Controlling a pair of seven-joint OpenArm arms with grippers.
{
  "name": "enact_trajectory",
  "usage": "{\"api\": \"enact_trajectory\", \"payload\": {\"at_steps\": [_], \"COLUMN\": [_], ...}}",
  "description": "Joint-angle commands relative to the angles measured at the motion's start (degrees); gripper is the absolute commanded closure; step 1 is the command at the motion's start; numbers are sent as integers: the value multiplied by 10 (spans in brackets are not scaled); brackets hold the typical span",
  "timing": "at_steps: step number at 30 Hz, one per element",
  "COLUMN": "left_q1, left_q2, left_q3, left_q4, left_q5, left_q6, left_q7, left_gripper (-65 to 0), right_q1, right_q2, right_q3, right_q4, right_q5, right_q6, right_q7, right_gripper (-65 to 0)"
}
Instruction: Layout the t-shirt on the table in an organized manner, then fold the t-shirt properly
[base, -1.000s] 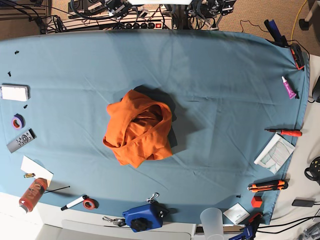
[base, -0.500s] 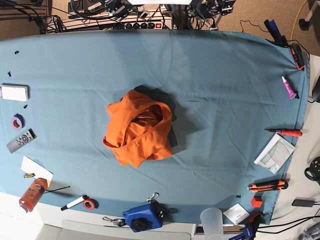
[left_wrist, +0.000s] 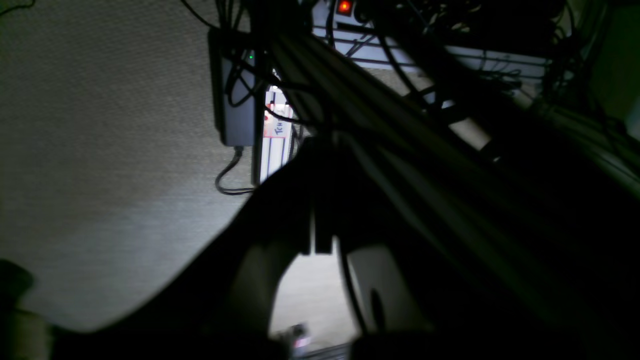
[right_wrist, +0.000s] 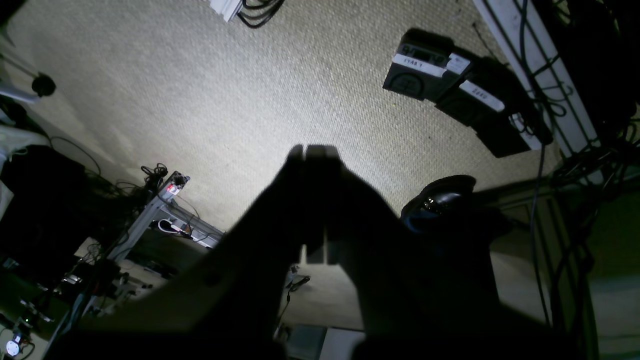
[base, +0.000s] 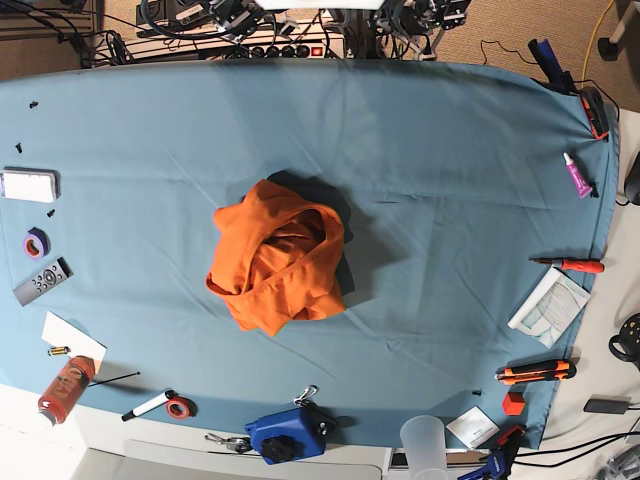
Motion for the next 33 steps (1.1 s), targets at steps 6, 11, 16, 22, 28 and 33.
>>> {"api": "enact_trajectory", "payload": {"at_steps": [6,11,16,22,28,33], "left_q1": [49,100,160,250,348,415], "left_q2": [-17,-45,-73,-100,-108,-110], "left_q3": [2,2,2,2,1,-10], "left_q4": [49,103,179,309,480,633], "left_q5": [34,34,30,21,10,-59], "left_q6": [-5,-6,-16,-99,-120,-65], "left_q7": [1,1,4,7,56,188], "left_gripper": [0,0,0,0,0,0], "right_q1": [-12,-55,-118,-192,-256,-303], "right_q2": [41,94,157,224,264,282], "right_q3": [1,1,1,1,1,5], "right_q4": [12,74,186,333,479,582], "right_q5": [5,6,61,94,94,94], "right_q6": [5,4,5,3,-46,-87], "right_q7": [-9,-8,-11,-36,-100,-142], "right_gripper": [0,0,0,0,0,0]}}
